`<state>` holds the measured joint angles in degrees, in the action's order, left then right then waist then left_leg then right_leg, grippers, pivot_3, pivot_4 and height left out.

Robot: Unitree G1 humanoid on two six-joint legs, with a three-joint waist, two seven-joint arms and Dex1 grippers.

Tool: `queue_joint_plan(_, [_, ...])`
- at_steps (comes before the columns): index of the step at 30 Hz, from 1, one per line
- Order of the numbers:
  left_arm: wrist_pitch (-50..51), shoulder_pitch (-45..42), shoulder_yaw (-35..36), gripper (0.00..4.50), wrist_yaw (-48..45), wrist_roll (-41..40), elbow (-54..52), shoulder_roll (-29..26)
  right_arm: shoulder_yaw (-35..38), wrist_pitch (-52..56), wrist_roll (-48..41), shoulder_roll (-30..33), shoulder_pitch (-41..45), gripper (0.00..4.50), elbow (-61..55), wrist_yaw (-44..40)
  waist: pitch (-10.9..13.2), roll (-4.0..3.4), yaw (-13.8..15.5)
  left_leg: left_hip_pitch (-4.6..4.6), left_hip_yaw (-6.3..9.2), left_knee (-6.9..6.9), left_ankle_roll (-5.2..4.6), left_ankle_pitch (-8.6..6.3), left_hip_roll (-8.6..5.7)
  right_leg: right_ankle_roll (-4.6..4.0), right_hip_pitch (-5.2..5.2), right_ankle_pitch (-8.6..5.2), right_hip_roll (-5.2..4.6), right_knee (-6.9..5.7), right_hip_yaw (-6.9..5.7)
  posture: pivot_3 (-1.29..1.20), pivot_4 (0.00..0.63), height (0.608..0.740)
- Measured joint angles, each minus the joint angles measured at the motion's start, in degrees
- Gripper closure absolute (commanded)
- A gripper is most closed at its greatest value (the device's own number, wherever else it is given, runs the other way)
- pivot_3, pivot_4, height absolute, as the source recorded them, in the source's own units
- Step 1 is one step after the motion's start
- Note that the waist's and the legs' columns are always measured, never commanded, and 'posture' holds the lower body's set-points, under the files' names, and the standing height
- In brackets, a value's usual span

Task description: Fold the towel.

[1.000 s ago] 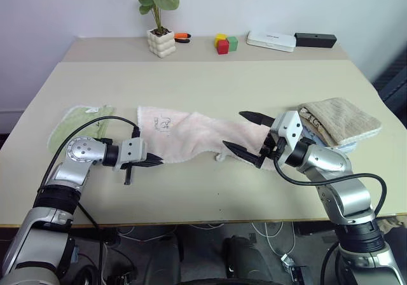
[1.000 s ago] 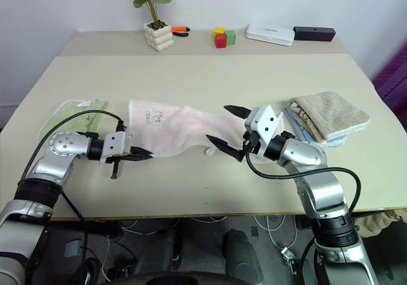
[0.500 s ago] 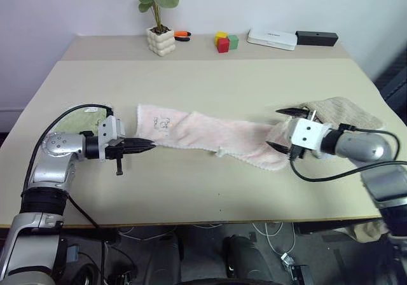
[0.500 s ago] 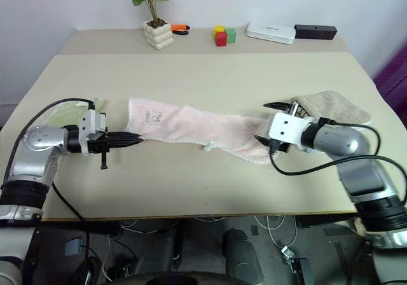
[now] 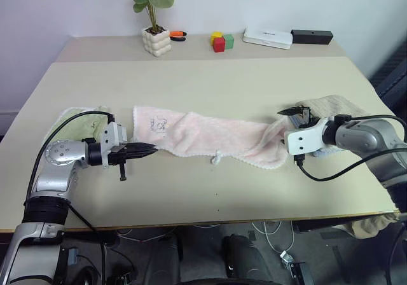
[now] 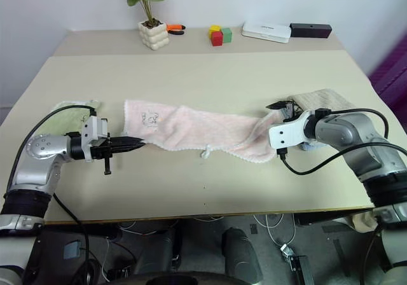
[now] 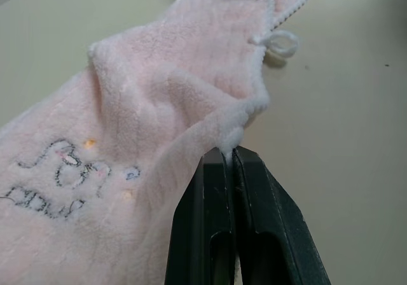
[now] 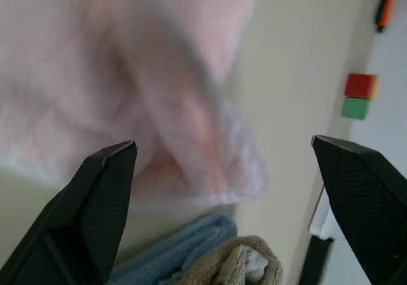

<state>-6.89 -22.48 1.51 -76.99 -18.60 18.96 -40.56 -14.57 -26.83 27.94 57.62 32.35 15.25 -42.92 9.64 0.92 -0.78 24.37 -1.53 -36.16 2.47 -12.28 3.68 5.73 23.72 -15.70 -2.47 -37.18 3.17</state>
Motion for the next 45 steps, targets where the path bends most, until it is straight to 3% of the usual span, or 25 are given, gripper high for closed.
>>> queue_joint_plan(8, [0.1, 2.5, 0.1, 4.46, 1.0, 0.1, -2.4, 0.0, -7.7, -10.8, 12.8, -1.0, 10.8, 0.00, 14.1, 7.2, 0.0, -0.02, -0.2, 0.00, -0.05, 0.04, 0.00, 0.00, 0.00, 0.01, 0.06, 0.01, -0.01, -0.03, 0.04, 0.00, 0.150, 0.740])
queue_joint_plan(11, [0.3, 3.0, 0.1, 4.50, 1.5, -0.1, -3.8, 0.0, -9.3, -12.6, 14.0, -2.6, 12.5, 0.79, 17.0, 7.9, 0.0, -0.03, -0.1, 0.00, -0.04, 0.03, 0.00, 0.00, 0.00, 0.01, 0.05, 0.01, -0.01, -0.05, 0.04, 0.00, 0.150, 0.740])
queue_joint_plan(17, [0.6, 4.1, 0.1, 4.50, 2.3, -0.3, -5.1, 0.0, -10.2, -14.1, 15.8, -3.6, 14.0, 3.89, 19.7, 9.6, 0.0, -0.04, -0.1, 0.00, -0.06, 0.03, 0.00, 0.00, 0.00, 0.01, 0.05, 0.01, -0.02, -0.06, 0.05, 0.00, 0.150, 0.740])
queue_joint_plan(18, [0.7, 4.1, 0.1, 4.50, 2.3, -0.3, -5.3, 0.0, -10.2, -14.2, 16.0, -3.6, 14.3, 4.31, 20.0, 9.9, 0.0, -0.04, -0.1, 0.00, -0.06, 0.03, 0.00, 0.00, 0.00, 0.01, 0.05, 0.01, -0.02, -0.06, 0.06, 0.00, 0.150, 0.740])
queue_joint_plan(19, [0.7, 4.1, 0.1, 4.50, 2.4, -0.4, -5.5, 0.0, -10.2, -14.3, 16.3, -3.6, 14.3, 4.45, 20.0, 10.2, 0.0, -0.04, -0.1, 0.00, -0.06, 0.03, 0.00, 0.00, 0.00, 0.01, 0.05, 0.01, -0.02, -0.06, 0.05, 0.00, 0.150, 0.740])
queue_joint_plan(25, [1.0, 4.0, 0.1, 4.50, 2.5, -0.4, -5.4, 0.0, -9.9, -14.4, 15.8, -3.3, 14.3, 4.45, 19.8, 10.0, 0.0, -0.04, -0.1, 0.00, -0.06, 0.03, 0.00, 0.00, 0.00, 0.02, 0.05, 0.01, -0.02, -0.06, 0.06, 0.00, 0.150, 0.740])
queue_joint_plan(28, [1.4, 2.9, 0.9, 4.50, 4.9, -0.1, -3.3, 0.0, -7.4, -12.9, 9.4, -2.2, 11.9, 4.45, 15.9, 5.6, 0.0, -0.05, 0.0, -0.01, -0.05, 0.03, -0.01, 0.00, 0.00, 0.15, 0.03, 0.09, -0.02, -0.07, 0.05, 0.00, 0.150, 0.740])
queue_joint_plan(34, [1.6, -6.1, 2.7, 4.50, 13.8, 3.0, 7.3, 1.0, -4.8, -6.1, 5.0, -3.5, 11.4, 4.45, 11.8, 2.3, 0.0, -0.04, 0.0, -0.05, -0.04, -0.04, 0.00, 0.01, -0.01, 0.17, -0.03, 0.10, -0.01, -0.09, 0.04, 0.00, 0.150, 0.740])
queue_joint_plan(40, [-5.3, -27.0, 3.0, 4.50, 27.4, 9.4, 30.9, 7.5, -7.8, 1.7, 11.6, -15.2, 24.7, 4.45, 28.4, 14.4, 0.1, -0.01, 0.1, 0.04, -0.01, -0.03, 0.06, 0.05, -0.06, 0.29, 0.04, 0.17, 0.02, -0.11, 0.03, 0.00, 0.150, 0.740])
queue_joint_plan(45, [-8.5, -45.7, 3.9, 4.50, 41.8, 13.1, 46.5, 9.2, -9.5, 6.6, 16.3, -18.2, 38.7, 4.45, 40.8, 29.1, 0.1, 0.00, 0.0, 0.86, -0.01, 0.01, 0.17, 0.13, -0.12, 0.37, 0.90, 0.21, -0.07, -0.13, 0.04, 0.00, 0.150, 0.740])
